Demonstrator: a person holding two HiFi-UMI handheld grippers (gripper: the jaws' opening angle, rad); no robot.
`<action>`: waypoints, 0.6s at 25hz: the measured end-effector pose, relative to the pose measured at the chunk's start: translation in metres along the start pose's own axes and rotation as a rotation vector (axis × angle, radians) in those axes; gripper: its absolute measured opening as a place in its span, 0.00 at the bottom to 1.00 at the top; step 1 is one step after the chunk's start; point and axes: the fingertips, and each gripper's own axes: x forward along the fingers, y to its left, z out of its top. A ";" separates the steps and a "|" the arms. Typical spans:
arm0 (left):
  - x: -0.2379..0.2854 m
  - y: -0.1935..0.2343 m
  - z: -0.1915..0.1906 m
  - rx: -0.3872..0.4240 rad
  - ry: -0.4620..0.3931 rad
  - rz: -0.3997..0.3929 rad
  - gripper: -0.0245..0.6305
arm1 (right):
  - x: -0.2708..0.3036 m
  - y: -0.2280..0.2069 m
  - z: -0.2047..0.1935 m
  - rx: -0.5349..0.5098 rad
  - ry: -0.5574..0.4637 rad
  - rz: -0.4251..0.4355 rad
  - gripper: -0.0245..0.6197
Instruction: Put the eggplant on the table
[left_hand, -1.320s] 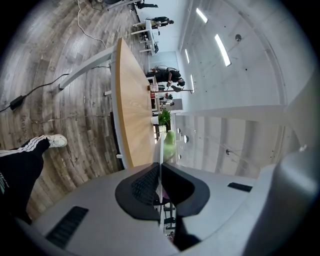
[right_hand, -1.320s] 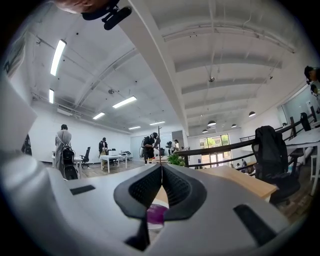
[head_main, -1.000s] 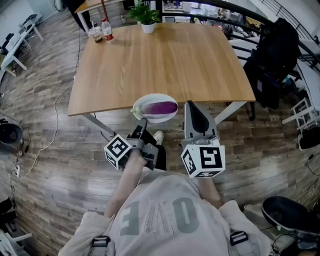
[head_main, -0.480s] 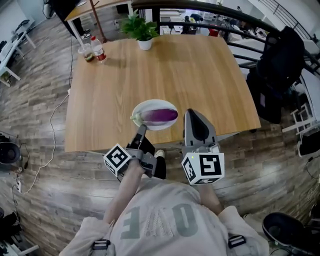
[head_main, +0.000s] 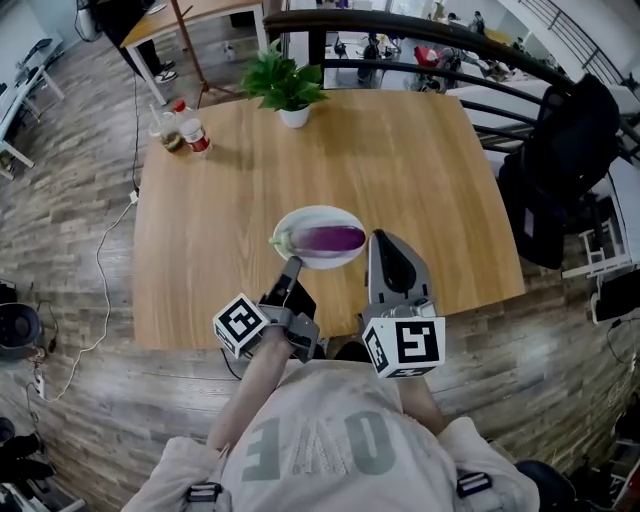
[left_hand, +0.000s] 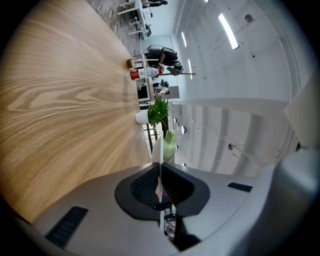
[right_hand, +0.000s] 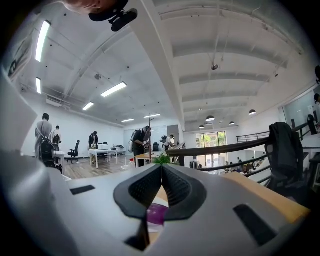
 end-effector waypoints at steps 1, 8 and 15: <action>0.004 0.000 0.001 -0.004 -0.002 0.001 0.07 | 0.003 -0.001 0.000 0.001 0.004 0.001 0.07; 0.032 0.005 0.000 -0.028 -0.017 0.018 0.07 | 0.020 -0.019 0.002 0.001 0.017 0.020 0.07; 0.050 0.008 0.002 -0.044 -0.063 0.005 0.07 | 0.021 -0.041 0.002 -0.038 0.031 0.048 0.07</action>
